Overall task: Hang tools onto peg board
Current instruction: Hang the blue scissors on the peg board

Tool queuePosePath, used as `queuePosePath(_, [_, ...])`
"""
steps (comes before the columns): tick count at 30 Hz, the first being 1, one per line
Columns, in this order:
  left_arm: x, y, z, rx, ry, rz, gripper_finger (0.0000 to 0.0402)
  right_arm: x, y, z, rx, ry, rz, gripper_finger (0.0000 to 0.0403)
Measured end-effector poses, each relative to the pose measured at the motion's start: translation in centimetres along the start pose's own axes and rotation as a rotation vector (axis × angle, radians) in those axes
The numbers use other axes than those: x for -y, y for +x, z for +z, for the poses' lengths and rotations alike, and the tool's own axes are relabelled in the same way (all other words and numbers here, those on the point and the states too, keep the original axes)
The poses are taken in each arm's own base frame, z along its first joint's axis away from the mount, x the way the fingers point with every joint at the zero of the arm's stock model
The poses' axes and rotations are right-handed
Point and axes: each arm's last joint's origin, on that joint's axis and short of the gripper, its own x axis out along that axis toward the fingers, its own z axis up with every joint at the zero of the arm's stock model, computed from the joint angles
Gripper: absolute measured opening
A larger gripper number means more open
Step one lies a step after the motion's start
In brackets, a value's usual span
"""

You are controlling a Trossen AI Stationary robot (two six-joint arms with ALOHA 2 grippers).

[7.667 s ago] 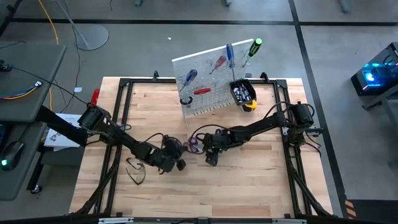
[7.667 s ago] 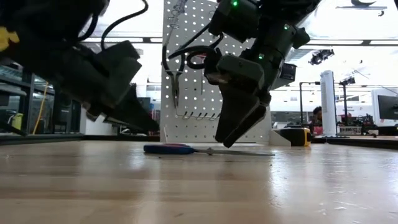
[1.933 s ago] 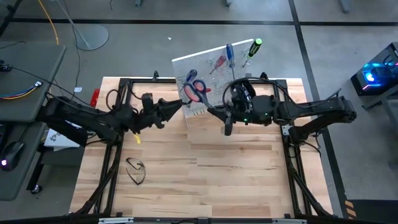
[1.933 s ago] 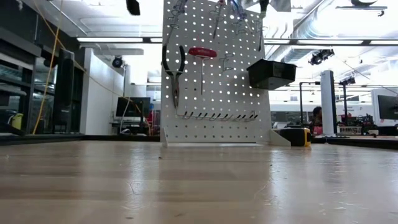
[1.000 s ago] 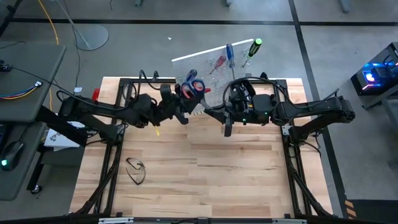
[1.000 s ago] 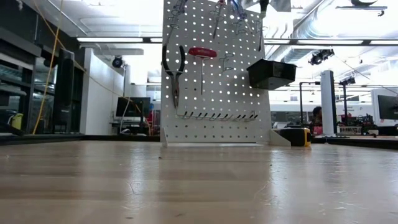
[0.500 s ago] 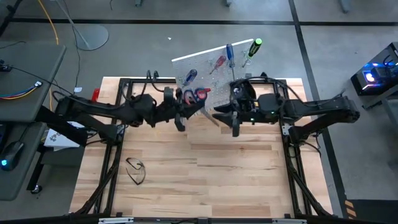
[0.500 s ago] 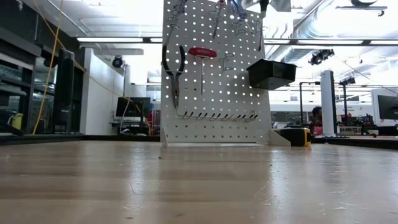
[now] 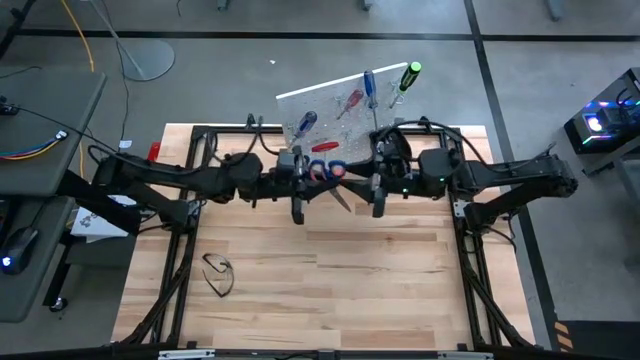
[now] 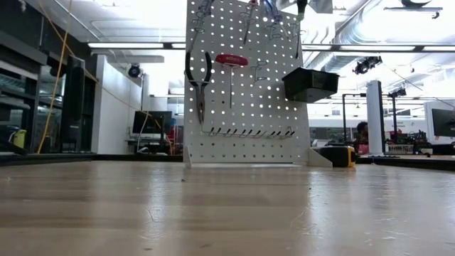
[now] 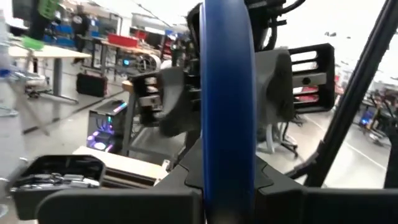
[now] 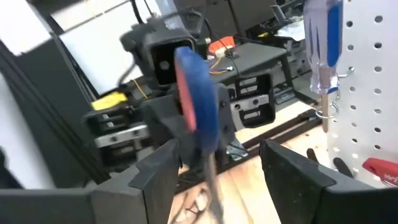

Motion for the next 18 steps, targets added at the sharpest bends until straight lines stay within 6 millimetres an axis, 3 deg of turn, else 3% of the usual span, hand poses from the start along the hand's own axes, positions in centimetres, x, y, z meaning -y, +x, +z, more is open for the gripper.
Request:
queuePosePath(4, [0.2, 1.2, -0.3, -0.034, 0.005, -0.015, 0.0026, 0.0, 0.8, -0.5, -0.001, -0.013, -0.007, 0.0216])
queuePosePath(9, [0.3, 1.5, -0.5, -0.058, -0.007, -0.033, 0.0026, -0.3, 0.9, 0.1, 0.065, -0.021, 0.034, 0.0216])
queuePosePath(18, [0.2, 2.4, -1.4, -0.055, -0.034, -0.033, 0.0026, -0.4, 1.5, -0.5, 0.026, -0.033, 0.074, 0.0213])
